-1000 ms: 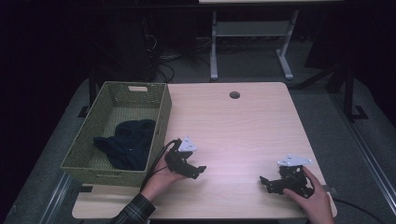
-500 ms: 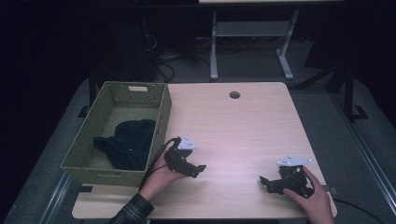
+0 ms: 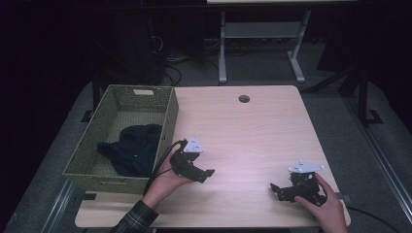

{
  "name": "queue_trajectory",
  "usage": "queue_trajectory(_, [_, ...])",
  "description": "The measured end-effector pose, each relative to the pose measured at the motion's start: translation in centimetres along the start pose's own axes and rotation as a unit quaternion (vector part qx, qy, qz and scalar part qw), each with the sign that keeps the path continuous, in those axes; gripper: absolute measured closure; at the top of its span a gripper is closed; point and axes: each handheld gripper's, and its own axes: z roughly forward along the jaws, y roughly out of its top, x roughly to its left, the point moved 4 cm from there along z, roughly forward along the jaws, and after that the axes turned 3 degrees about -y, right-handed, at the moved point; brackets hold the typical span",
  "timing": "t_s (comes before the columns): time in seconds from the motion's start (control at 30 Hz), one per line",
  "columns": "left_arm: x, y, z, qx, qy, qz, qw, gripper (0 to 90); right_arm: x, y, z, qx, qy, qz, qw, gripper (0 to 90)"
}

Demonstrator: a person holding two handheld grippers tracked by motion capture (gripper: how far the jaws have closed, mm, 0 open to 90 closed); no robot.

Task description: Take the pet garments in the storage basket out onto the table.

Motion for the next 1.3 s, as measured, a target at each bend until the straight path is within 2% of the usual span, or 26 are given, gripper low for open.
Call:
queue_trajectory(0.9, [0.0, 1.9, -2.0, -0.011, -0.009, 0.007, 0.9999, 13.5, 0.0, 0.0, 0.0, 0.000, 0.000, 0.001, 1.0000, 0.0])
queue_trajectory(1.3, [0.7, 2.6, -3.1, -0.017, -0.008, 0.006, 0.9998, 13.6, 0.0, 0.0, 0.0, 0.000, 0.000, 0.000, 1.0000, 0.0])
